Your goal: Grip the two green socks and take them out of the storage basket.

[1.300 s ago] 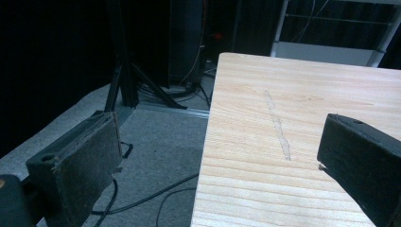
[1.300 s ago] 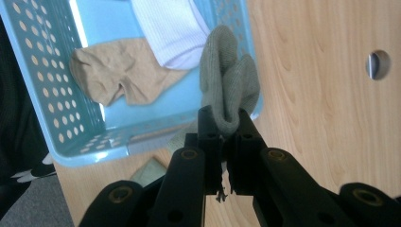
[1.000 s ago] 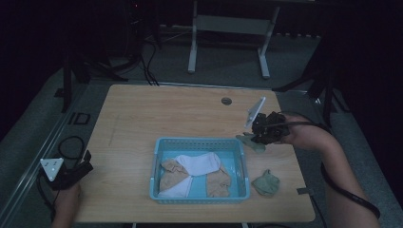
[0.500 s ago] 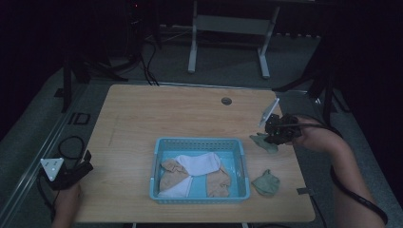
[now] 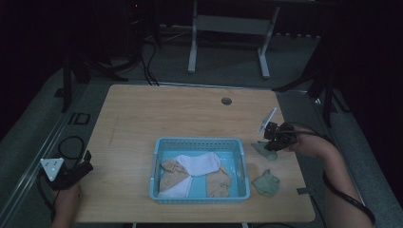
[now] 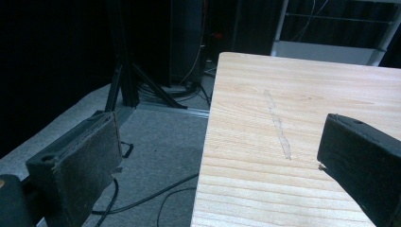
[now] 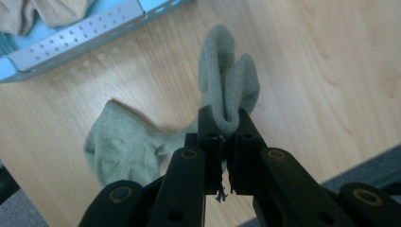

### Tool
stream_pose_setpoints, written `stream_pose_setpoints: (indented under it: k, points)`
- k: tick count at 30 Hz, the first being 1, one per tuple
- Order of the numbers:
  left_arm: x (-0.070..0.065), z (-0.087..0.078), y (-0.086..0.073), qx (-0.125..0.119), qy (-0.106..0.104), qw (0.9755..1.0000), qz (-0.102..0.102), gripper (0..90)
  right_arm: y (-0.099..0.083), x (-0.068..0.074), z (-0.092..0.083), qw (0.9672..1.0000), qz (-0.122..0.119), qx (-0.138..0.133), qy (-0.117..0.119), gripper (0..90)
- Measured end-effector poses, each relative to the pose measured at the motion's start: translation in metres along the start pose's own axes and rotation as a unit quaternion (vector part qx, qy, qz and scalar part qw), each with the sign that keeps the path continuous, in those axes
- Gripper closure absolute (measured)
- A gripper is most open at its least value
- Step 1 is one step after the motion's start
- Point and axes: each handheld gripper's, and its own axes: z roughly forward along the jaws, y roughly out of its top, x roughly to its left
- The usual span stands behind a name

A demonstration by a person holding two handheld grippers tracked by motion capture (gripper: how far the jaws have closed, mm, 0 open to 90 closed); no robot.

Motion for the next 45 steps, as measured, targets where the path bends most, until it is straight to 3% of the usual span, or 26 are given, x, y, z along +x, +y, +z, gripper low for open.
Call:
stream_pose_setpoints:
  k: [13,22,26,30,35,39,41,45]
  points:
    - [0.000,0.000,0.000,0.000,0.000,1.0000,0.000,0.7,-0.006,0.010,0.059,0.9988,0.019,-0.022,0.039,85.1]
    - [0.000,0.000,0.000,0.000,0.000,1.0000,0.000,0.7,-0.006,0.019,0.089,0.9979,0.027,-0.008,0.058,82.2]
    - [0.000,0.000,0.000,0.001,-0.001,1.0000,0.000,0.7,-0.003,0.023,0.088,0.9979,0.022,0.001,0.061,73.9]
    - [0.000,0.000,0.000,0.000,-0.001,1.0000,0.000,0.7,-0.002,0.023,0.073,0.9982,0.021,-0.012,0.056,66.9]
    - [0.000,0.000,0.000,0.000,-0.001,1.0000,0.000,0.7,-0.007,0.022,0.054,0.9986,0.031,-0.027,0.035,65.9]
    - [0.000,0.000,0.000,0.000,-0.001,1.0000,0.000,0.7,-0.017,0.018,0.049,0.9969,0.059,-0.052,0.009,63.6]
    - [0.000,0.000,0.000,0.000,-0.001,1.0000,0.000,0.7,-0.024,0.015,0.049,0.9947,0.079,-0.066,0.006,63.6]
    - [0.000,0.000,0.000,0.000,-0.001,1.0000,0.000,0.7,-0.040,0.009,0.055,0.9921,0.106,-0.066,0.000,63.9]
